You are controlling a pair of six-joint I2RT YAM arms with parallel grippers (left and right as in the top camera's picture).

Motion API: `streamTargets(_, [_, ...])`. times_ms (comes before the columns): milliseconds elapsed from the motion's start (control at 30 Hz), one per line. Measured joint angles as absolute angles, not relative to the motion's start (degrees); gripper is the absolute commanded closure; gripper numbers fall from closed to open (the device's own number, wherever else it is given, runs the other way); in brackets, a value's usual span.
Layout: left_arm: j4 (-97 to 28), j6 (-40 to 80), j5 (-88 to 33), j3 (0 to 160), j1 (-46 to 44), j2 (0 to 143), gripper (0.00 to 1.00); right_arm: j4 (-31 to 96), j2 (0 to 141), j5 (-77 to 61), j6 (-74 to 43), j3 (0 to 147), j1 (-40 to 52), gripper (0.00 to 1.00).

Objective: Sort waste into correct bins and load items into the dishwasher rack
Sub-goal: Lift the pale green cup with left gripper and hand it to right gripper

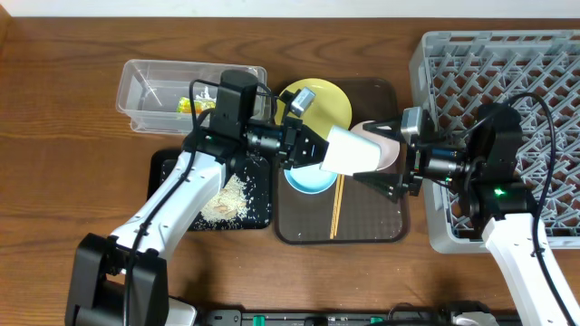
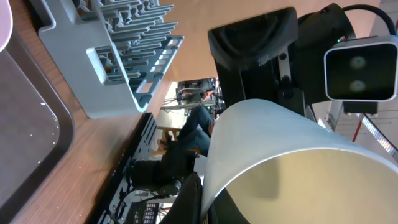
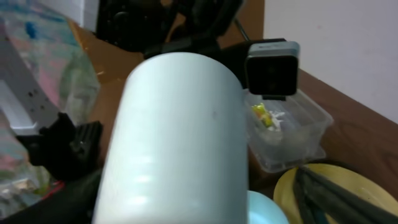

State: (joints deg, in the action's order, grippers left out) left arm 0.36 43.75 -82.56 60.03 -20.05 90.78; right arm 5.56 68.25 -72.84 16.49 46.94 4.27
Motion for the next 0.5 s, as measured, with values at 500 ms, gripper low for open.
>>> streamTargets(500, [0.23, 41.36, -80.93, 60.05, -20.86, 90.78, 0.55, 8.95, 68.25, -71.79, 14.24, 46.98, 4.32, 0.50])
